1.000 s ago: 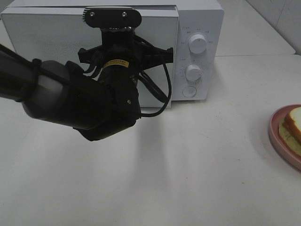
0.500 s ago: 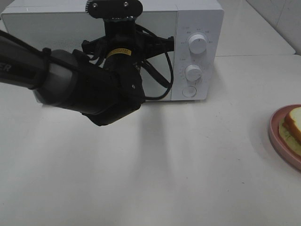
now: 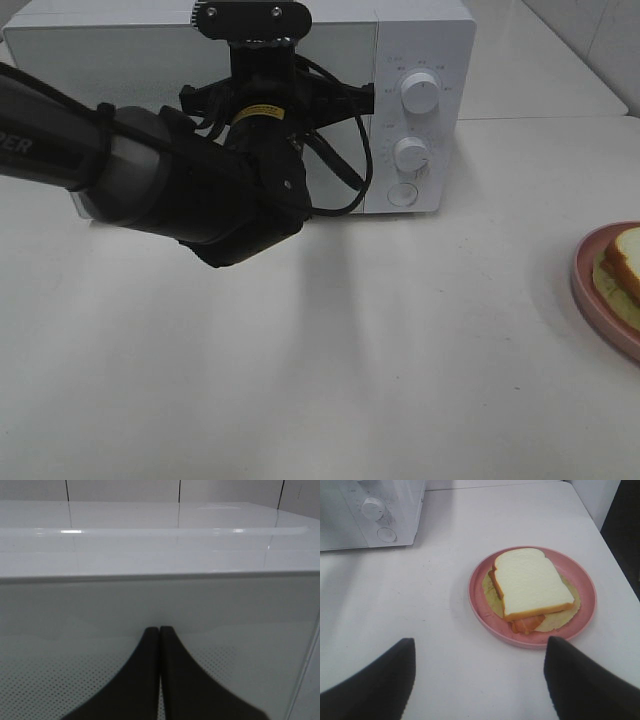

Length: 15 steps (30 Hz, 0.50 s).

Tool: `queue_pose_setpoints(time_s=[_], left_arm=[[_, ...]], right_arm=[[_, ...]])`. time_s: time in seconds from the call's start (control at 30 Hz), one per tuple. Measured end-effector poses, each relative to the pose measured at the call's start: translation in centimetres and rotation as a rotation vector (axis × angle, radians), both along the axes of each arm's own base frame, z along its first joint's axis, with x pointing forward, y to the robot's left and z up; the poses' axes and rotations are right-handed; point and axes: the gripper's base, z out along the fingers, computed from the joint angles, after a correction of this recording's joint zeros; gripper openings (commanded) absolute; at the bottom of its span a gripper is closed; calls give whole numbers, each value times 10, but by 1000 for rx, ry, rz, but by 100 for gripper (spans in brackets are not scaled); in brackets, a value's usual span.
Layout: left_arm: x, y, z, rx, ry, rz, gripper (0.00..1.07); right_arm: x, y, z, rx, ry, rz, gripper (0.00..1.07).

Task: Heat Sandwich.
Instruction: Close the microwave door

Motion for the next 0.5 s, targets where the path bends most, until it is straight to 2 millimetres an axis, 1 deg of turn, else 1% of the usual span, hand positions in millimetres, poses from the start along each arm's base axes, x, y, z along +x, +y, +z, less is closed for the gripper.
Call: queue_pose_setpoints(time_s=[0.13,0.27,0.33,0.43,0.47,0.5], left_arm=[[-2,-2,2,-2,31,-35,0],[-6,1,2,4,63,-53,0],[-13,8,4,7,90,-62,0],[-18,12,8,7,106,-75,0],[-26,15,14,4,122,-98,0],[-30,17,15,7,134,-110,0]], right_arm=[[0,0,0,0,0,0,70],[0,0,0,0,0,0,70],[0,0,0,0,0,0,70],[0,0,0,0,0,0,70],[0,0,0,0,0,0,70],[0,0,0,0,0,0,70]])
